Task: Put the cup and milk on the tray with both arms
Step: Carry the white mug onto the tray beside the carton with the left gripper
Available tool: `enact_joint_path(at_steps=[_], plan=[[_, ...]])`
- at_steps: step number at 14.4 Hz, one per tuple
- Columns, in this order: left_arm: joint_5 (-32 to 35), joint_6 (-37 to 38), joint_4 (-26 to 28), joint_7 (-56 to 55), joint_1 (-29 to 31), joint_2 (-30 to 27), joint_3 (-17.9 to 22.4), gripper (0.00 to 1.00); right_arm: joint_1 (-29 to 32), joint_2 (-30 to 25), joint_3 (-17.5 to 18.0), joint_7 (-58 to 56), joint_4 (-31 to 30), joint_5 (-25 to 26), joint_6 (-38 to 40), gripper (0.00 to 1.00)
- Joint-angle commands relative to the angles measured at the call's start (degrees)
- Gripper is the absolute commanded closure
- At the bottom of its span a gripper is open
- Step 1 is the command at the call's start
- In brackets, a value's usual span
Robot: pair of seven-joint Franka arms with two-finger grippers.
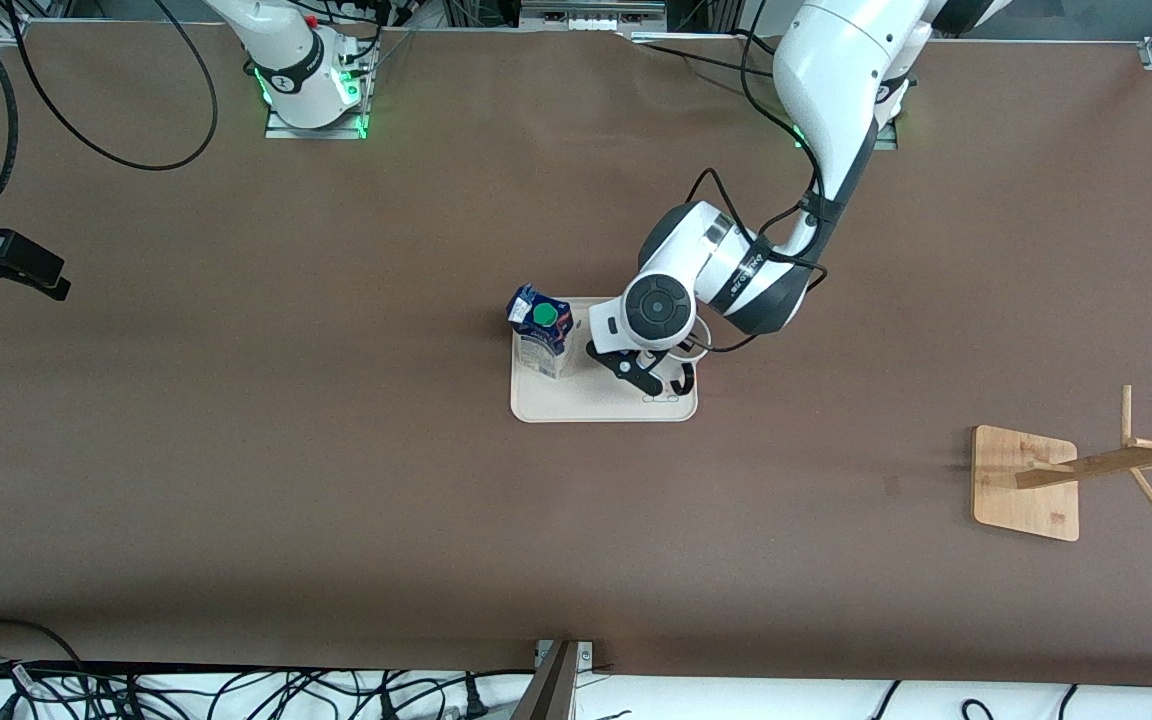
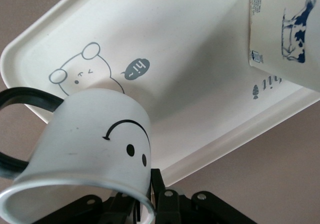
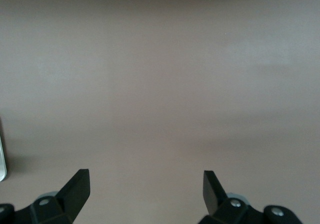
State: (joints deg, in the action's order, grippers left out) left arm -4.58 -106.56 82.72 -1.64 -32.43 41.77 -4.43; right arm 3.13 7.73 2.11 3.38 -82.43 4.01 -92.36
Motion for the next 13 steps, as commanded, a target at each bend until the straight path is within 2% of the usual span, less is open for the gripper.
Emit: enact_joint_path(at_steps=[1, 6, 11, 12, 13], plan=[[0.7, 1.5, -3.0, -0.3, -1.4, 1.4, 1.1, 1.0, 0.6, -1.6, 0.3, -2.3, -2.4, 0.9, -1.9, 0.0], [0.7, 1.0, -3.0, -1.2, -1.8, 1.9, 1.1, 1.0, -0.1, -2.3, 0.1, -2.7, -3.5, 1.1, -2.5, 0.0], [2.5, 0.9, -3.0, -2.3, -1.8, 1.9, 1.1, 1.0, -2.7, -2.2, -2.3, -2.9, -3.5, 1.4, -1.4, 0.0], [2.8, 0.8, -3.0, -2.3, -1.8, 2.1, 1.1, 0.95, -2.6, -2.1, -2.3, -3.6, -3.4, 1.4, -1.4, 0.0], [2.8, 0.6, -3.1, -2.3, -1.8, 2.3, 1.1, 0.85, -2.4, -2.0, -2.4, -4.2, -3.4, 1.2, -1.4, 0.0]])
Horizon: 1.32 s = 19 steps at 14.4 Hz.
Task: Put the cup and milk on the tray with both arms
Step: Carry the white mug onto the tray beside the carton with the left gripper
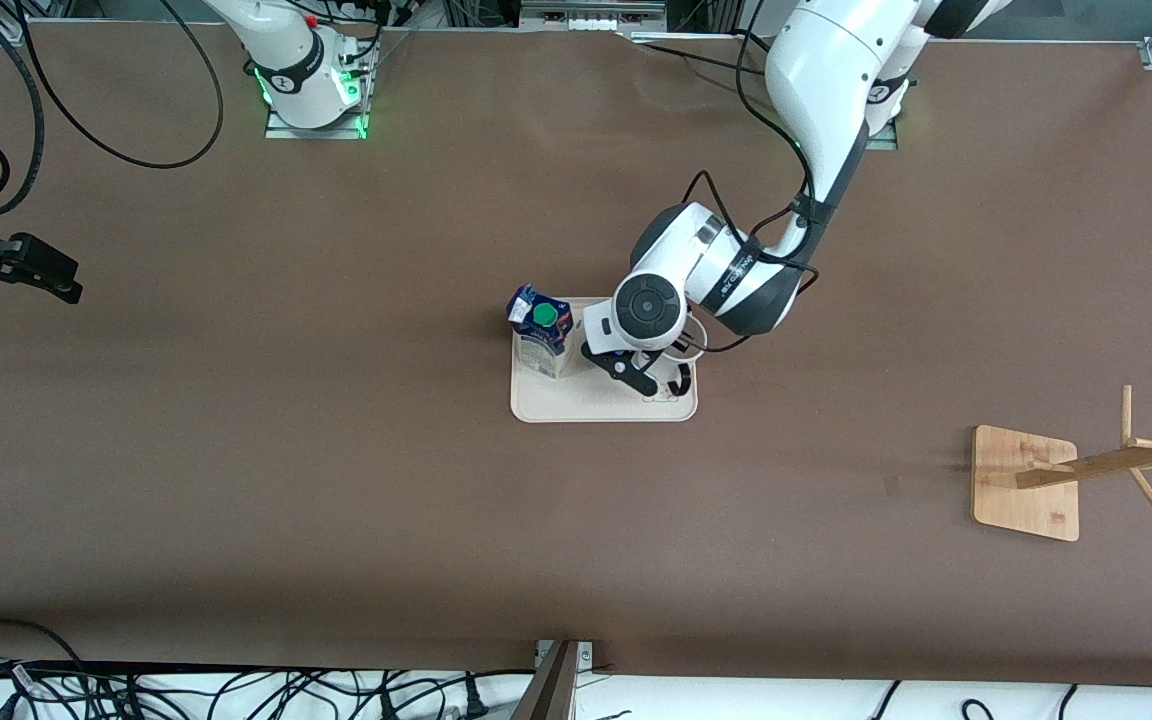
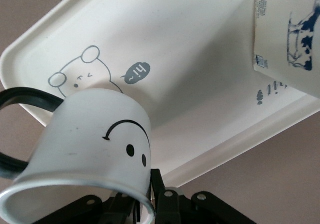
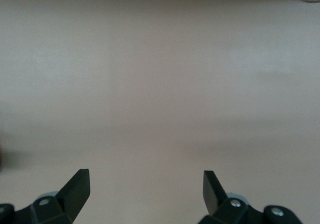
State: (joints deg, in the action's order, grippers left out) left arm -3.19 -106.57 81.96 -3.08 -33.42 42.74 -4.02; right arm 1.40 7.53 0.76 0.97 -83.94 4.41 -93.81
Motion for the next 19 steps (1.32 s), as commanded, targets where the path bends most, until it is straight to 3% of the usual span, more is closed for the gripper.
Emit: enact_joint_path(at_steps=[1, 5, 6, 7, 10, 14, 19], plan=[[1.4, -0.1, -2.2, -0.9, -0.9, 1.3, 0.7, 0.78, -0.7, -1.8, -1.0, -1.8, -1.9, 0.8, 0.1, 0.0], [1.4, -0.2, -2.2, -0.8, -1.5, 1.7, 0.7, 0.74, -0.6, -1.7, -2.7, -2.0, -1.9, 0.9, 0.0, 0.0], [1.4, -0.2, -2.2, -0.7, -1.5, 1.6, 0.7, 0.14, -0.6, -1.7, -3.0, -2.8, -1.9, 1.0, 0.0, 0.0], [1.4, -0.2, -2.2, -0.4, -1.5, 1.3, 0.7, 0.0, -0.6, -1.7, -3.7, -4.5, -1.9, 1.0, 0.0, 0.0], [0.8, 1.1, -2.2, -0.5, -1.1, -0.6, 0.7, 0.0, -0.6, -1.5, -3.8, -7.1, -1.8, 0.8, -0.1, 0.0], [0.7, 4.4, -1.4, -0.5, 1.9, -7.4, 0.6, 0.0, -0.6, -1.5, -3.8, -6.9, -1.8, 0.4, 0.0, 0.0], [0.8, 10.5, -0.6, -0.3, 13.3, -20.1, 0.7, 0.0, -0.7, -1.5, -3.5, -6.9, -1.8, 0.1, 0.2, 0.0]])
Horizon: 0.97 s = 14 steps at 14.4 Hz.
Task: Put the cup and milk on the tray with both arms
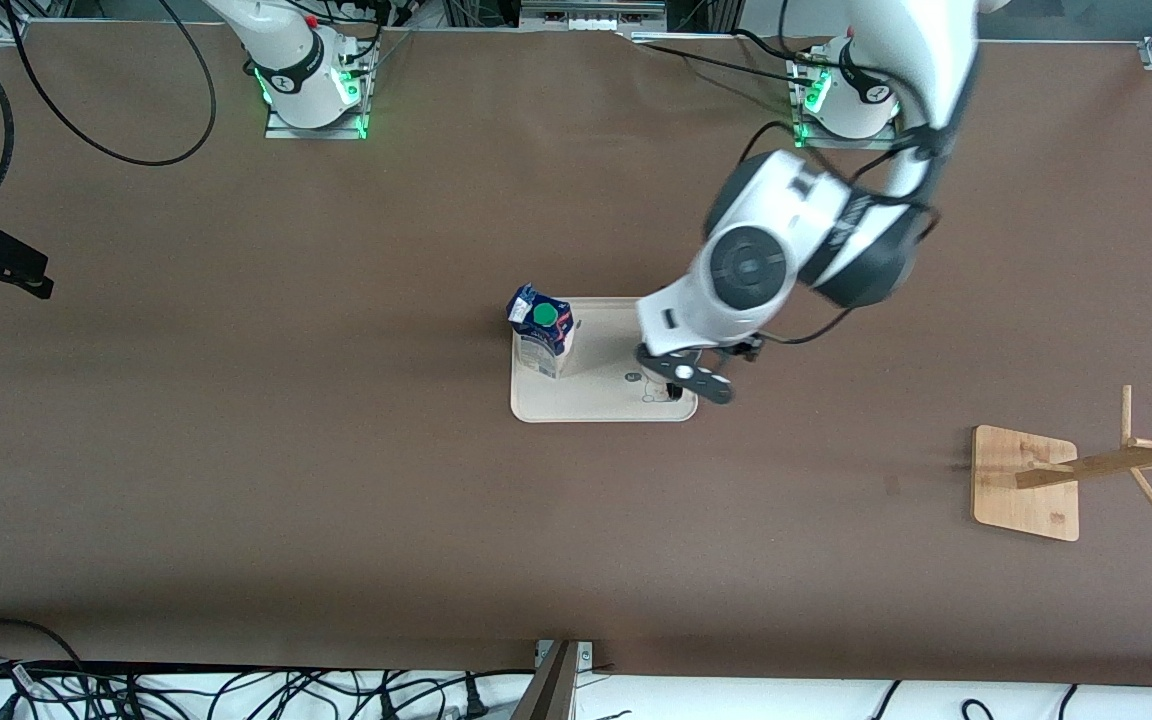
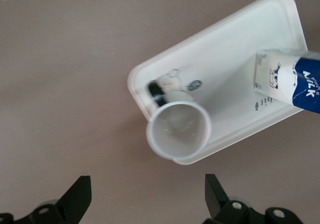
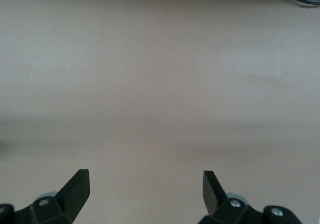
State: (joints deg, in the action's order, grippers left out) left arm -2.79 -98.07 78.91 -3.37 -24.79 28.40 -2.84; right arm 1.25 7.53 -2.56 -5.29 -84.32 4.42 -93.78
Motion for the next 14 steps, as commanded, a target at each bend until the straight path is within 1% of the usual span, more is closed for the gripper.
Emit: enact_joint_path(at_steps=[1, 4, 6, 8, 9, 11, 14], plan=[[0.4, 2.7, 3.9, -0.1, 7.9, -9.1, -0.6, 0.0, -0.6, -1.5, 0.0, -0.5, -1.5, 0.0, 0.9, 0.0], [0.5, 3.1, 8.4, 0.3, 17.3, -17.9, -0.6, 0.0, -0.7, -1.5, 0.1, 4.1, -1.5, -2.0, 1.7, 0.0], [0.9, 3.8, 13.0, 0.9, 21.8, -23.8, -0.6, 0.0, -0.7, -1.5, 0.1, 5.2, -1.5, -2.8, 3.7, 0.0], [1.3, 4.0, 16.8, 0.8, 24.1, -28.0, -0.5, 0.0, -0.6, -1.4, -0.2, 8.4, -1.5, -4.9, 4.0, 0.0], [1.4, 3.9, 17.5, 0.6, 25.0, -28.8, -0.5, 0.0, -0.7, -1.5, -0.2, 8.8, -1.5, -4.9, 4.0, 0.0], [3.9, 3.3, 18.4, 0.4, 25.5, -29.2, -0.5, 0.0, -0.6, -1.4, -0.1, 7.9, -1.5, -4.8, 4.0, 0.0], [5.3, 3.6, 18.1, 0.0, 25.4, -28.9, -0.5, 0.0, -0.6, -1.5, -0.1, 5.1, -1.5, -4.6, 4.0, 0.0]])
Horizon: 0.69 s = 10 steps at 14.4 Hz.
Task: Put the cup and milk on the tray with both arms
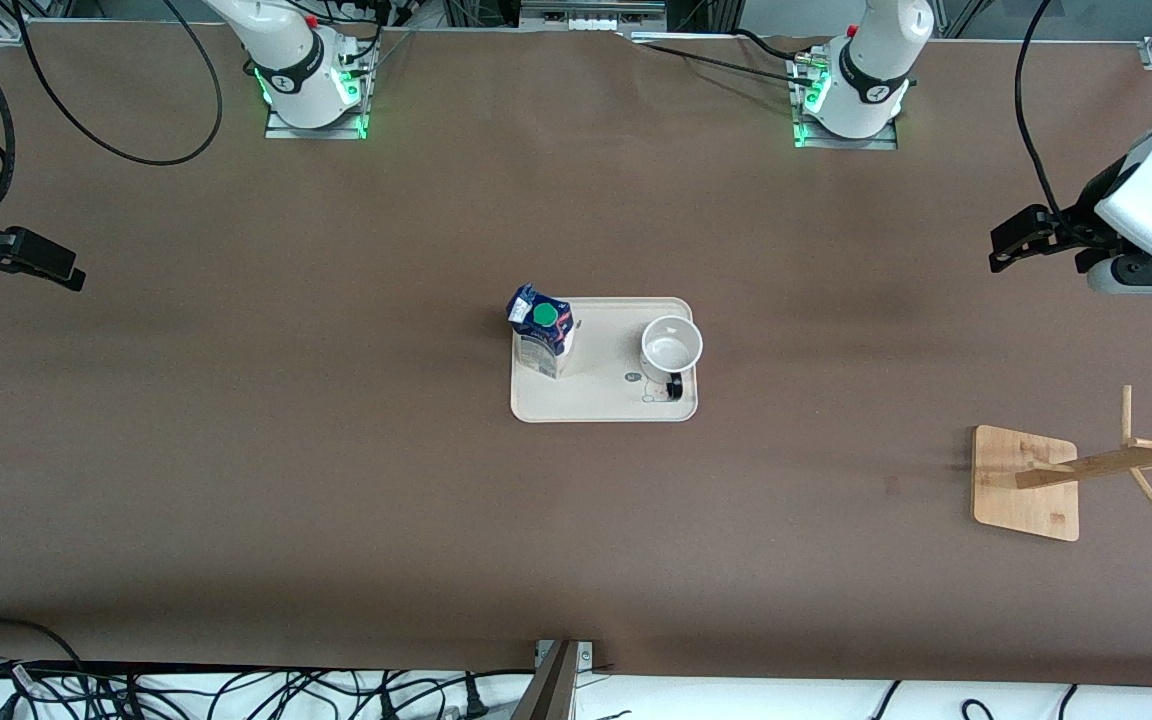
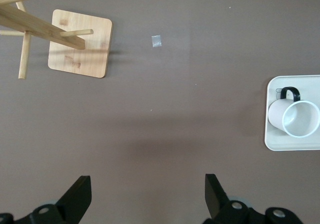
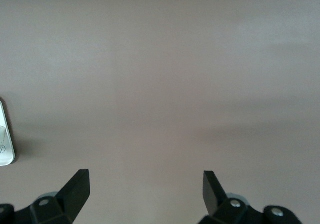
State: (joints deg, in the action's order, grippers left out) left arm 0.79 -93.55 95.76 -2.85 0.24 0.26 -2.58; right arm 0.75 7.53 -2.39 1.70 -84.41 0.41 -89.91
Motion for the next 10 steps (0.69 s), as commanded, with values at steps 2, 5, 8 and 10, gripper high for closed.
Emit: enact_joint_path(at_steps=[2, 5, 8, 10], plan=[[1.6, -0.9, 1.0, -0.5, 0.5, -0.8, -0.8, 0.0, -0.1, -1.4, -0.2, -4.5, -1.4, -0.5, 0.2, 0.0], [0.8, -1.0, 1.0, -0.8, 1.2, -0.7, -0.8, 0.0, -0.1, -1.4, -0.3, -6.3, -1.4, -0.4, 0.7, 0.0], [0.7, -1.0, 0.9, -1.1, 1.3, -0.8, -0.8, 0.0, -0.1, -1.4, -0.3, -6.3, -1.4, -0.4, 0.7, 0.0], [0.7, -0.9, 0.7, -1.1, 1.7, -0.9, -0.8, 0.0, -0.1, -1.4, -0.3, -6.3, -1.4, -0.4, 0.7, 0.0]])
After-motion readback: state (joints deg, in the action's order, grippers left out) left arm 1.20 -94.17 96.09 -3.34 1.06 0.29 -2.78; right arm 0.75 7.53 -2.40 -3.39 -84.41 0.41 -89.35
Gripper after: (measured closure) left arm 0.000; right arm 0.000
